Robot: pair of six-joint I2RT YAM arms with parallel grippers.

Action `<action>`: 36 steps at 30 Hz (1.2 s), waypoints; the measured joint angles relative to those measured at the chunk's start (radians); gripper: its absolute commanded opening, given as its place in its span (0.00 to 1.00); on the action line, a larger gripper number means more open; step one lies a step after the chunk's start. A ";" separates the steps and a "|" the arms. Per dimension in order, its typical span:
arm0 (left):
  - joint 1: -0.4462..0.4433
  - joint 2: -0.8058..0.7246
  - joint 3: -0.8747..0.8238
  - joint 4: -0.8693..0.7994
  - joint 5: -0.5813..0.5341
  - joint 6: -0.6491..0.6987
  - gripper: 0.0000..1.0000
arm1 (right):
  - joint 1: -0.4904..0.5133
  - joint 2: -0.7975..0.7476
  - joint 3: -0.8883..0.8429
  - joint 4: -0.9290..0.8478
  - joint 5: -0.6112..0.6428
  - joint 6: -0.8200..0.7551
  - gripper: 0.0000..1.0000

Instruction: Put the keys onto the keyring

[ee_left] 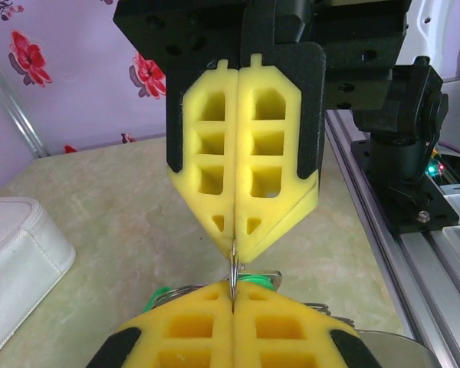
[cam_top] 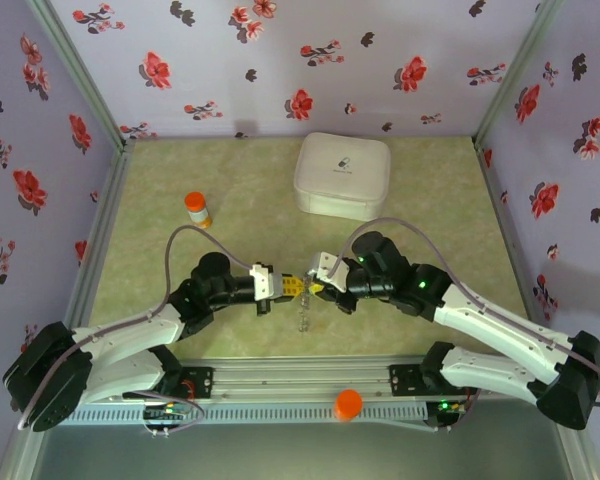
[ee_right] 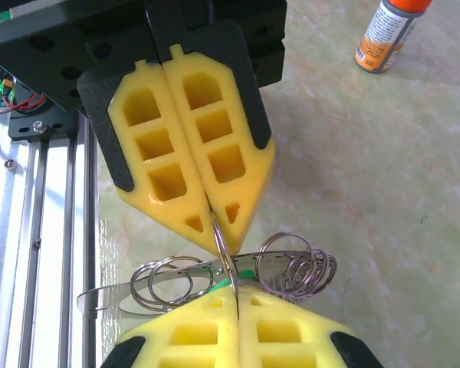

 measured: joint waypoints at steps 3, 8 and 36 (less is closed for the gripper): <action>0.000 0.000 0.000 0.001 0.000 -0.004 0.00 | 0.000 0.016 0.000 -0.003 0.008 0.000 0.03; 0.000 0.000 -0.005 -0.003 0.001 -0.011 0.00 | 0.000 0.053 0.000 -0.002 0.011 0.000 0.07; 0.000 0.013 -0.013 0.084 0.018 -0.038 0.00 | 0.000 -0.032 -0.054 0.133 -0.050 0.013 0.02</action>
